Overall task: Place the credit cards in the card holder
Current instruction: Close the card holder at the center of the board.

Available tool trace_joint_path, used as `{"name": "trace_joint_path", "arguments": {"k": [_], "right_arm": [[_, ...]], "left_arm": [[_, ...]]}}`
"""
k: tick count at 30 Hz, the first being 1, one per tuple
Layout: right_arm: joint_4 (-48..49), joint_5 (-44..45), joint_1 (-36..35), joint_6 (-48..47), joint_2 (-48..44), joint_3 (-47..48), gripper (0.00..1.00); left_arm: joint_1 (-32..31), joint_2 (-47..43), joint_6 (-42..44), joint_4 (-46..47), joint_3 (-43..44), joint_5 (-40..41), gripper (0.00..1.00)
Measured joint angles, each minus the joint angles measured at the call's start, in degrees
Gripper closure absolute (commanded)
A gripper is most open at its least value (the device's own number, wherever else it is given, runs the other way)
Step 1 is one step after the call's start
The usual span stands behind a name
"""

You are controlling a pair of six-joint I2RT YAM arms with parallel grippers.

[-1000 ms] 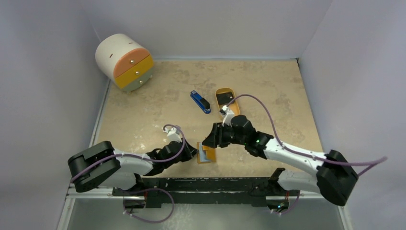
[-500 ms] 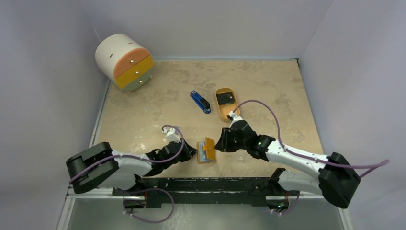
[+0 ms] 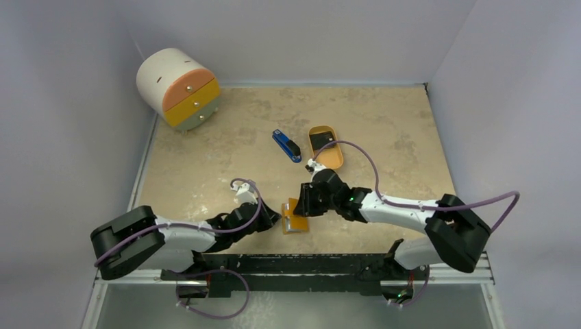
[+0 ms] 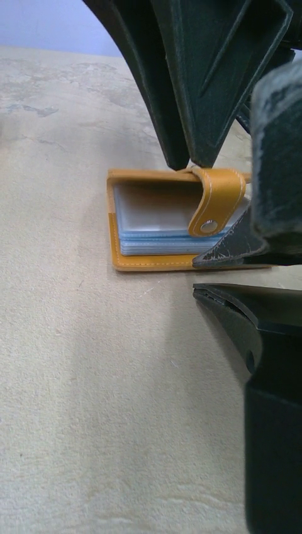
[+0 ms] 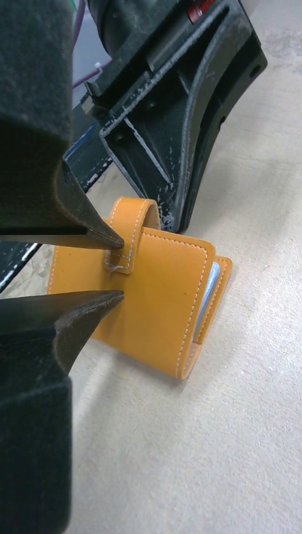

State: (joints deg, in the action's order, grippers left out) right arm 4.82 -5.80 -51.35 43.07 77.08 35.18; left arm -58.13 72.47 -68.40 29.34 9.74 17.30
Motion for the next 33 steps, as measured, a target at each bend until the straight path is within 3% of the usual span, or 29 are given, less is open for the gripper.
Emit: {"name": "trace_joint_path", "arguments": {"k": [8,12,15,23,33], "right_arm": [[3.3,-1.7,0.0,0.0,7.8,1.6,0.67],[4.6,-1.9,0.0,0.2,8.2,1.6,0.67],[5.1,-2.3,0.0,0.4,8.6,1.6,0.67],[6.9,-3.1,0.0,0.7,9.9,1.9,0.67],[7.3,-3.3,0.0,0.7,10.3,1.9,0.67]], "left_arm": [[0.0,-7.5,0.6,-11.2,0.7,3.0,0.8],[0.0,-14.1,2.6,-21.0,3.7,5.7,0.63],[0.0,-17.1,5.7,-26.4,7.1,7.1,0.57],[0.0,-10.4,17.8,-36.9,19.4,6.2,0.56],[0.0,-6.6,18.9,-42.9,22.3,5.4,0.54]]}}
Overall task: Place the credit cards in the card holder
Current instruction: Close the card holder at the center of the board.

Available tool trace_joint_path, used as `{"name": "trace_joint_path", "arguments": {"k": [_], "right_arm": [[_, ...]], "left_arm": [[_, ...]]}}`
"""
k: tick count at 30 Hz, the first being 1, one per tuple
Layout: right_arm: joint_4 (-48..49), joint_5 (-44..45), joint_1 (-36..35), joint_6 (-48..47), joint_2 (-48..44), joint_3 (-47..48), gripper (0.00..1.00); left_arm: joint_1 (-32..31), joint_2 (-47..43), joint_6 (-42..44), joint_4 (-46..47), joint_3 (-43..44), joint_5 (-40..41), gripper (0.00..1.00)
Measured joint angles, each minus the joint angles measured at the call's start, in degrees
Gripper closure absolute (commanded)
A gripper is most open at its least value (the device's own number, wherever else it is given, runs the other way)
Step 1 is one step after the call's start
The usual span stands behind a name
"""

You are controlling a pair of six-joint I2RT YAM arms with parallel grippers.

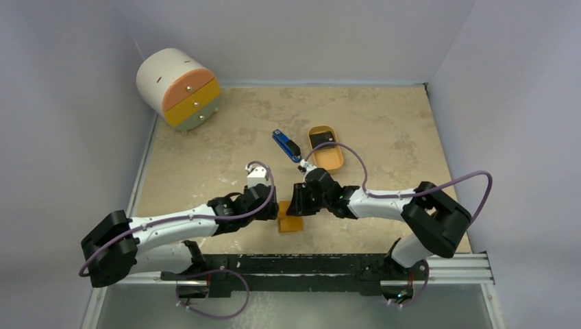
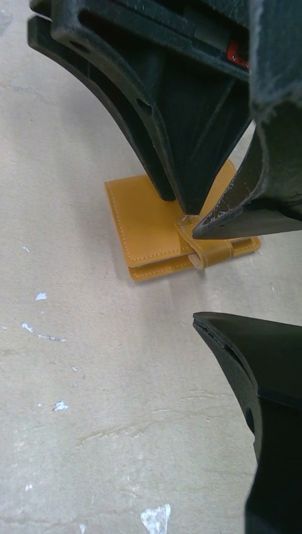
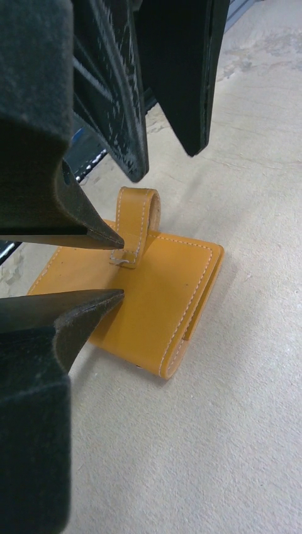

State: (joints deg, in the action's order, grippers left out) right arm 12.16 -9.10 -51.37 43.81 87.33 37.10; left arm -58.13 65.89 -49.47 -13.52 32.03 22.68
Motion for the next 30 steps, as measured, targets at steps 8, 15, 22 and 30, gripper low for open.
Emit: {"name": "trace_joint_path", "arguments": {"k": [8,15,22,30], "right_arm": [[0.8,-0.5,0.0,0.0,0.7,0.2,0.66],[1.6,-1.0,0.0,0.1,1.7,0.8,0.66],[1.7,-1.0,0.0,0.2,1.6,0.8,0.61],[-0.8,-0.4,-0.1,2.9,-5.4,-1.6,0.46]], "left_arm": [[0.0,6.3,-0.7,0.8,1.0,-3.6,0.57],[0.0,9.3,-2.6,2.2,1.8,-5.0,0.79],[0.0,8.3,-6.0,4.3,0.0,-4.1,1.0],[-0.1,5.0,-8.9,7.3,-4.8,-2.4,1.0]]}}
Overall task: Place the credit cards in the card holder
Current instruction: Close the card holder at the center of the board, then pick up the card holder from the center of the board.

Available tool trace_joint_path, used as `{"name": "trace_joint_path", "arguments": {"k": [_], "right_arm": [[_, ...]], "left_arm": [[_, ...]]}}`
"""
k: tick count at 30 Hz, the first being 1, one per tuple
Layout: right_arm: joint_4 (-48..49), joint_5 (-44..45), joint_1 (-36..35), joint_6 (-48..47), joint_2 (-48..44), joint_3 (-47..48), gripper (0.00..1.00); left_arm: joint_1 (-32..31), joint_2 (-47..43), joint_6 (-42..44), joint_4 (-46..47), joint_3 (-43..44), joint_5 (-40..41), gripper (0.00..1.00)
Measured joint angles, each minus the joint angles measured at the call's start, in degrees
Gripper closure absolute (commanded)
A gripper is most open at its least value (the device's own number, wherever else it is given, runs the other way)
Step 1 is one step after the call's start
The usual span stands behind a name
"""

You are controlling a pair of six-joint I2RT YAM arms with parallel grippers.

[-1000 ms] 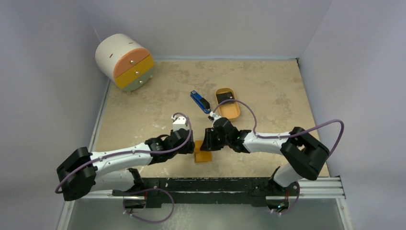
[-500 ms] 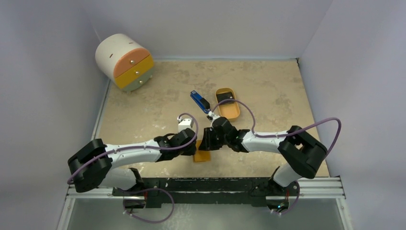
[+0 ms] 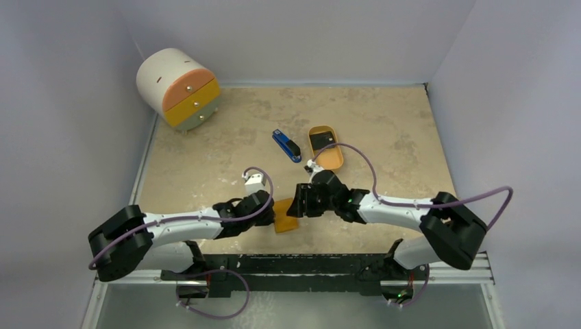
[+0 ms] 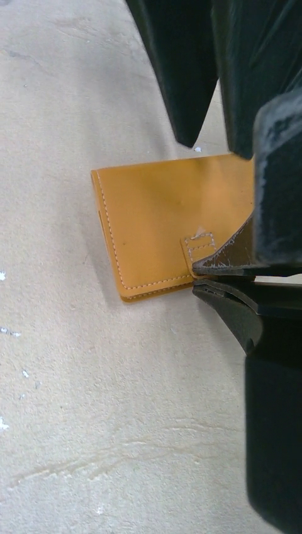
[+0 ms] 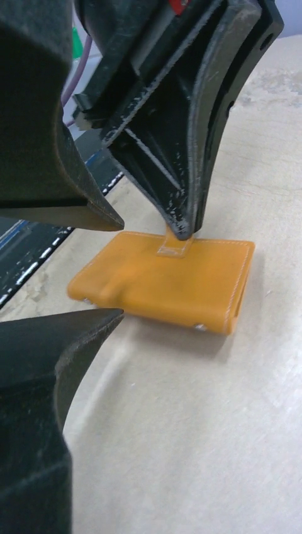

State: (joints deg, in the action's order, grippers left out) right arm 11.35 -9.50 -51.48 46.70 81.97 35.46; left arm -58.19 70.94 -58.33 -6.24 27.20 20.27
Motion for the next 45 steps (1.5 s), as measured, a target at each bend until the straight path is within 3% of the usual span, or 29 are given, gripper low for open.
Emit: {"name": "trace_joint_path", "arguments": {"k": [4,11,20,36,45], "right_arm": [[-1.3,1.0,0.0,2.6,-4.9,-3.5,0.45],[0.0,-0.1,0.4,5.0,-4.7,-6.3,0.41],[12.2,-6.6,5.8,9.0,-2.1,-12.4,0.41],[27.0,-14.9,7.4,9.9,8.9,-11.5,0.51],[28.5,-15.6,7.6,9.5,9.6,-12.1,0.88]], "left_arm": [[0.0,-0.5,-1.2,2.5,-2.0,0.7,1.0],[0.0,0.6,-2.2,7.6,-3.8,1.5,1.0],[0.0,1.5,-3.1,13.7,-6.6,2.1,1.0],[0.0,4.7,-4.2,20.6,-8.1,2.3,1.0],[0.0,4.6,-4.8,21.0,-8.4,2.3,1.0]]}}
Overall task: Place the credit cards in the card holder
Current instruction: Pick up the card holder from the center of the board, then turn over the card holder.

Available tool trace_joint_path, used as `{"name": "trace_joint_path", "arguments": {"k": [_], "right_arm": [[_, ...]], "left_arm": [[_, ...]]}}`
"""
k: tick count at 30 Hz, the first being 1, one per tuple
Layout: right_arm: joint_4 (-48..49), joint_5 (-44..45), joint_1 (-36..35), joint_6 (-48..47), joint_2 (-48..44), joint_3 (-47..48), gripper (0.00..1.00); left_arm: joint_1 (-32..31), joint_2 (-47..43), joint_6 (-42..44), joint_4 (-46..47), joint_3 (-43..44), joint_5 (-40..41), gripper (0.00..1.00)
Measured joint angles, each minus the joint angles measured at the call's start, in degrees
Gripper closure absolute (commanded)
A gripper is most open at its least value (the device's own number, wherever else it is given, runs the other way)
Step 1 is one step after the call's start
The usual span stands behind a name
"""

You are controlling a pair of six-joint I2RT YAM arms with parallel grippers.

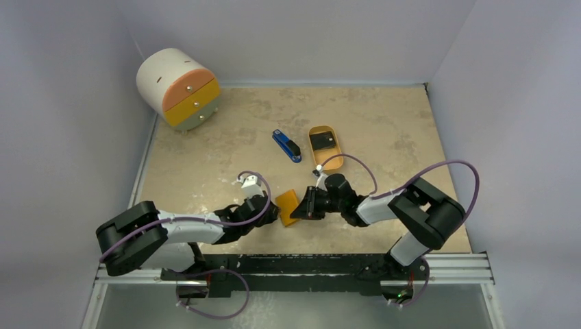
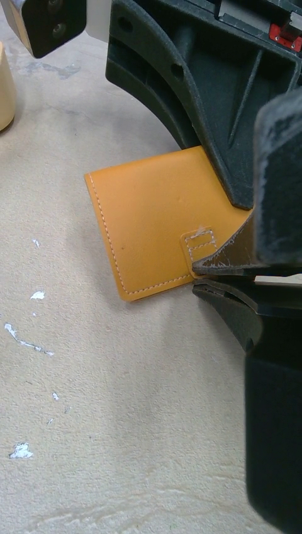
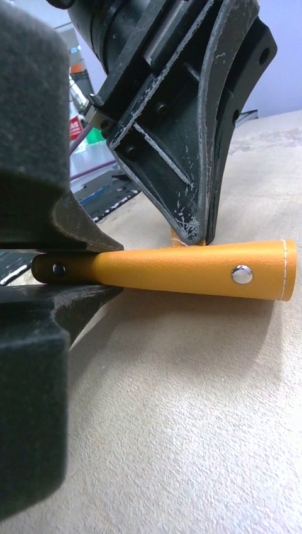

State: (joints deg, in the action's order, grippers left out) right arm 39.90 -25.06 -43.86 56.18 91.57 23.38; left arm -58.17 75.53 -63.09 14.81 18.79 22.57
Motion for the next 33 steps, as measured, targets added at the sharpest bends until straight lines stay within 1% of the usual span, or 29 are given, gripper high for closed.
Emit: {"name": "trace_joint_path", "arguments": {"k": [4,7,8,10,11,12,13,14,16,18,20,23,24,26,29,30,31,33], "right_arm": [[0.7,0.0,0.0,-0.3,-0.1,-0.1,1.0],[0.4,0.0,-0.1,-1.0,-0.4,0.0,1.0],[-0.5,0.0,-0.2,-1.6,-1.0,0.2,1.0],[-3.8,0.2,-1.0,-3.2,-3.1,0.9,1.0],[-6.9,0.7,-1.6,-4.3,-5.1,1.6,1.0],[-10.3,1.8,-2.0,-5.6,-7.7,2.5,1.0],[-13.9,3.0,-2.2,-7.2,-10.8,3.9,1.0],[-17.0,4.1,-2.4,-8.7,-13.4,5.3,1.0],[-24.8,8.1,-2.7,-12.5,-19.3,10.0,1.0],[-31.3,12.1,-2.8,-16.5,-23.8,15.0,1.0],[-38.7,17.5,-2.9,-21.4,-27.2,21.2,1.0],[-47.6,26.1,-3.4,-28.6,-29.0,29.3,1.0],[-50.9,30.8,-3.9,-32.3,-29.0,32.9,1.0],[-54.5,38.1,-5.0,-38.6,-28.4,38.0,1.0],[-55.1,48.9,-6.8,-49.6,-27.2,44.0,1.0],[-53.4,53.2,-7.4,-54.8,-26.9,45.4,1.0],[-52.2,55.8,-7.6,-58.1,-26.9,45.8,1.0],[-47.2,62.1,-8.1,-68.4,-26.8,45.8,1.0]], "left_arm": [[0.0,-0.5,-0.4,0.0,0.0,0.0,1.0],[0.0,-1.3,-0.8,-0.9,0.0,-0.1,1.0],[0.0,-2.9,-0.9,-3.2,0.4,-0.5,0.96],[-0.1,-4.7,-1.0,-5.7,0.9,-1.1,0.75],[-0.2,-7.1,-1.0,-9.2,1.9,-1.3,0.68],[-0.1,-10.2,-0.8,-13.4,2.9,-1.0,0.63],[-0.1,-12.9,-0.6,-17.4,4.1,-0.4,0.51],[-0.1,-16.1,-0.8,-22.4,6.0,0.6,0.44],[0.0,-21.5,-0.8,-31.1,11.2,3.3,0.39],[0.0,-25.6,-1.3,-38.6,18.5,7.0,0.37],[0.0,-28.7,-2.2,-44.6,26.4,11.6,0.31],[0.0,-32.0,-3.4,-50.6,36.4,18.8,0.28],[0.0,-32.6,-3.6,-52.2,39.6,21.0,0.28],[0.0,-33.2,-3.8,-54.2,45.7,24.8,0.26],[0.0,-32.4,-2.6,-54.2,53.0,27.0,0.25],[0.0,-31.9,-1.9,-53.5,55.0,27.1,0.24],[0.0,-31.4,-1.0,-52.3,56.4,26.9,0.24],[0.0,-30.7,1.0,-49.0,57.2,25.6,0.23]]}}
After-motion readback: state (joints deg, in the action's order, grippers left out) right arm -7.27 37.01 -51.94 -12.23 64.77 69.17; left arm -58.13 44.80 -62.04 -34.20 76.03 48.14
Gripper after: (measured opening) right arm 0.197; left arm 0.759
